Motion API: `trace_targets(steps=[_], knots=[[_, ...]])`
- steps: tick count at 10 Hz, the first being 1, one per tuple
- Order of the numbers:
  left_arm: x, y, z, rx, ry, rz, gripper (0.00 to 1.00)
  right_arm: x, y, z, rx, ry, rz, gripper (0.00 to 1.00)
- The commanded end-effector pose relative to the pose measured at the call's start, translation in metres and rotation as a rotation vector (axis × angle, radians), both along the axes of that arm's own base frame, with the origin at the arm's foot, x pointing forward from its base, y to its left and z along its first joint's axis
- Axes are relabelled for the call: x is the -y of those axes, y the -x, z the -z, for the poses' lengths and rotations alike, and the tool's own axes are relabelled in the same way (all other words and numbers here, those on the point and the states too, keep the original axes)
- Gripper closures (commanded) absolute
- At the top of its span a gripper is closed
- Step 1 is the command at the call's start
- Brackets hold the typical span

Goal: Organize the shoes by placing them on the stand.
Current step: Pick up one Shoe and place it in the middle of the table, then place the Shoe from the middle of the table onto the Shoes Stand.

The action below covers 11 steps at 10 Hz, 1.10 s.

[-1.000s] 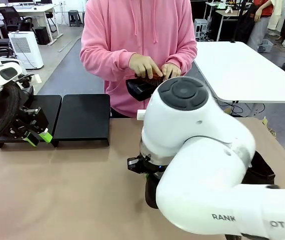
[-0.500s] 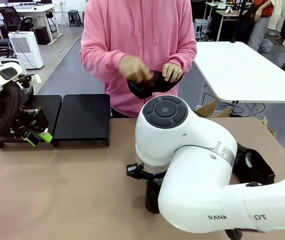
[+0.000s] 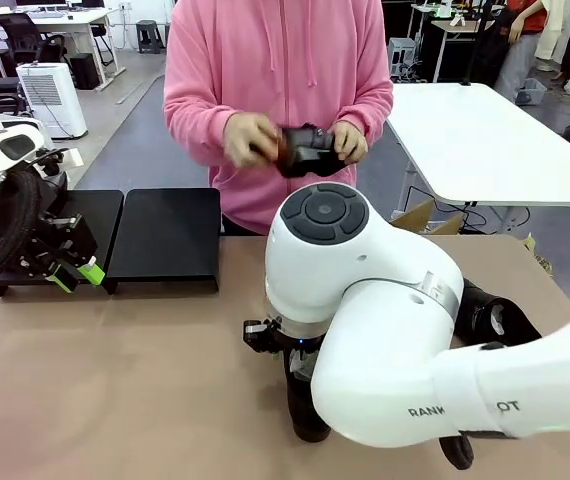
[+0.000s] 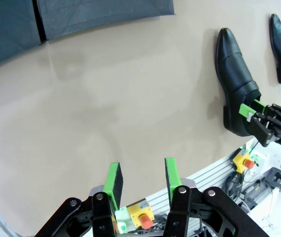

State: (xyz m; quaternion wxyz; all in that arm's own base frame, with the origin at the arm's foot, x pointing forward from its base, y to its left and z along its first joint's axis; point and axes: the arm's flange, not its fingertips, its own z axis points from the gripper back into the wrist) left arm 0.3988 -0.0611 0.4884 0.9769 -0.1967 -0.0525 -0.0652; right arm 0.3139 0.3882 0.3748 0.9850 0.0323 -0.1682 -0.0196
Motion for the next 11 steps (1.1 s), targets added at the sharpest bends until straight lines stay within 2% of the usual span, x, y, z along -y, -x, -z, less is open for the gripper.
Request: trace_targets(steps=[1,4,5,11], knots=[[-0.001,-0.002,0.0,0.01,0.0,0.002,0.52,0.008,0.0,-0.022,0.009,-0.053,0.012,0.0],[-0.001,-0.002,0.0,0.01,0.0,0.002,0.52,0.054,0.002,-0.079,-0.026,-0.139,0.065,0.0],[-0.001,-0.002,0.0,0.01,0.0,0.002,0.52,0.01,-0.005,-0.039,0.01,-0.089,0.044,0.0],[-0.001,-0.002,0.0,0.01,0.0,0.002,0.52,0.01,-0.005,-0.039,0.01,-0.089,0.044,0.0]])
